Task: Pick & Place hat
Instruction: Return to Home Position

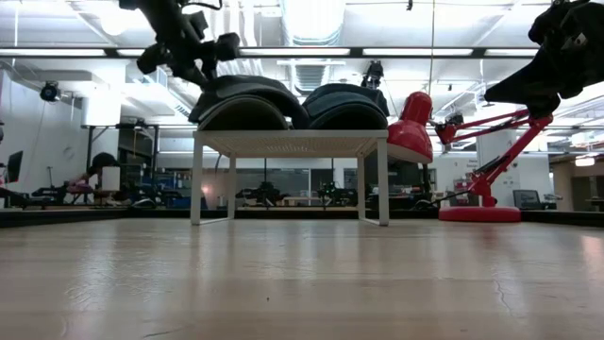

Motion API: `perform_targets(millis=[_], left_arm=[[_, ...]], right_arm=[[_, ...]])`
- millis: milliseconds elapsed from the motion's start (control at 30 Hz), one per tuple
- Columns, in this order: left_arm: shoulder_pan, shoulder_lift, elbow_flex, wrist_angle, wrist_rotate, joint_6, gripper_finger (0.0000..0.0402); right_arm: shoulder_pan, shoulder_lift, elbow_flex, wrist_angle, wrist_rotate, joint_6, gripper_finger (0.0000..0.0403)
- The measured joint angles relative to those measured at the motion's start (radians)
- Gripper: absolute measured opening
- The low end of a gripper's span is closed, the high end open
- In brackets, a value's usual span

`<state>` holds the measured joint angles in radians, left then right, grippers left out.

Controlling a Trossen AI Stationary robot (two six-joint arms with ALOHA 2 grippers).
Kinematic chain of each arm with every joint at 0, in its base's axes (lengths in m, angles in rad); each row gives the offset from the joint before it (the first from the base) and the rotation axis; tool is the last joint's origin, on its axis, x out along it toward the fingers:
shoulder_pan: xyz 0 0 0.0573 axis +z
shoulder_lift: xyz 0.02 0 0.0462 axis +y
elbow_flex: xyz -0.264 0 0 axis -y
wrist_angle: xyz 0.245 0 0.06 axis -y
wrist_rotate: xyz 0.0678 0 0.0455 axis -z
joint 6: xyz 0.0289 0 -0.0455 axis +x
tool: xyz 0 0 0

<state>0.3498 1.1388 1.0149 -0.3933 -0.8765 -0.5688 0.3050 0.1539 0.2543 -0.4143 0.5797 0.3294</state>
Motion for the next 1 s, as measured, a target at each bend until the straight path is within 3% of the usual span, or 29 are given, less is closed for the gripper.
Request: perform_targets(millis=[233,467,767,1000], left_arm=[[0.006,0.008,0.051,0.025,-0.003,0.084,0.0099],[-0.003,0.001,0.194,0.004,-0.008,0.204,0.0099],[-0.085,-0.006,0.216,-0.054,0.138,0.075,0.0099],[-0.228,-0.010,0.215,-0.052,0.239,-0.023,0.0099]], right_arm=[[0.000,0.000,0.000,0.000,0.000,0.000,0.0043],[0.000,0.000,0.000,0.000,0.000,0.000,0.0043],[0.000,0.000,0.000,0.000,0.000,0.000,0.0043],[0.000,0.000,0.000,0.000,-0.001,0.003,0.0043]])
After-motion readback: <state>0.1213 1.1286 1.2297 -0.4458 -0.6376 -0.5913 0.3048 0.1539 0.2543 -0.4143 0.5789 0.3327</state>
